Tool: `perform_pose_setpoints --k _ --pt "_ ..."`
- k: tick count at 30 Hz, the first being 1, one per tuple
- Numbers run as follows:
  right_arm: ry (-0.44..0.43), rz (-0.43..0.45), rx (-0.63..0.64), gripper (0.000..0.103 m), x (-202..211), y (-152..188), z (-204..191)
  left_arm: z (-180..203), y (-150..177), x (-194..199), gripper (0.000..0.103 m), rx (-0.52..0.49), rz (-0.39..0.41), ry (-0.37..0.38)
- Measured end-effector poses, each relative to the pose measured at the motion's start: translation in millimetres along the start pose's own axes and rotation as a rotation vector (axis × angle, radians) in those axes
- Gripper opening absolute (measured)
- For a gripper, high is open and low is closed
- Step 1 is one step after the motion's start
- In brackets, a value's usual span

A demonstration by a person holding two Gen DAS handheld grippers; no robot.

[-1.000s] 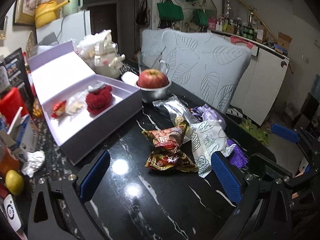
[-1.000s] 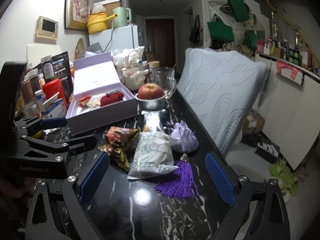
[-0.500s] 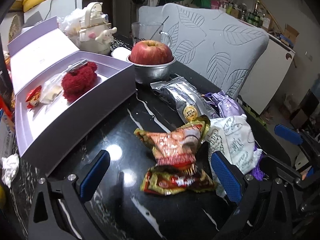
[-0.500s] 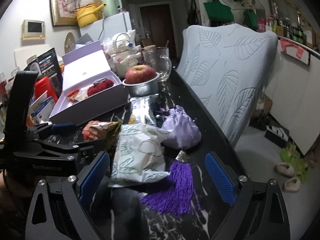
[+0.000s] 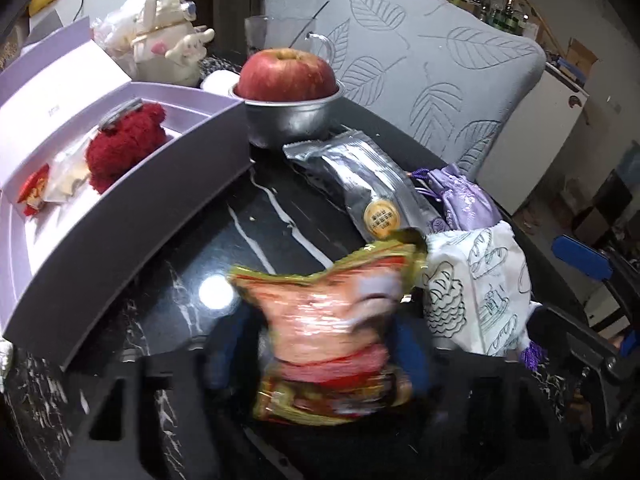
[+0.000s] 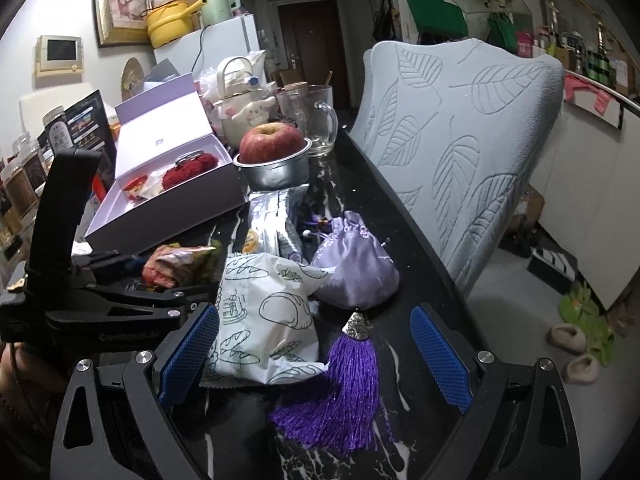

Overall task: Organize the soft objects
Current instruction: 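Grasp the orange snack packet with the left gripper while the right gripper grasps the white bread bag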

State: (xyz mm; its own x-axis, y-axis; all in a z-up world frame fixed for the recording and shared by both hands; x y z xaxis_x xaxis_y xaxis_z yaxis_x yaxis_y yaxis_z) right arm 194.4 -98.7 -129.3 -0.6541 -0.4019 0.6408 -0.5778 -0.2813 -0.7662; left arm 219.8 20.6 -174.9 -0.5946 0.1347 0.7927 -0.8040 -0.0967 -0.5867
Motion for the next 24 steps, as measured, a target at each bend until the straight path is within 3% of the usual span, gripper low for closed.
perform_pose_setpoints --k 12,24 --pt "-0.034 -0.001 0.007 0.097 -5 -3 -15 -10 11 19 0.050 0.033 0.007 -0.006" --pt "-0.006 -0.087 0.034 0.093 -40 6 -26 -35 21 27 0.050 0.081 -0.004 -0.029"
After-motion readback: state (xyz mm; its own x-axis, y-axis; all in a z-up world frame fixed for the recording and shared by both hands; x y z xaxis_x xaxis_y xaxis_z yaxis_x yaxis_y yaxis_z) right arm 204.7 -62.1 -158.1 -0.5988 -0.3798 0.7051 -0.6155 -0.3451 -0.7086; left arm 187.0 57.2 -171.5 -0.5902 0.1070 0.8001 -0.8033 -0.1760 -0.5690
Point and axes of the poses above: each gripper's, at about its wrist camera, not at the fingertips, and x roughly against the way its jaws point, z to its right, y to its underside, the point moved 10 cm from there along -x, roughly the way its jaws point, and after that the axes turned 7 degrees about x, right-handed, at the moved point
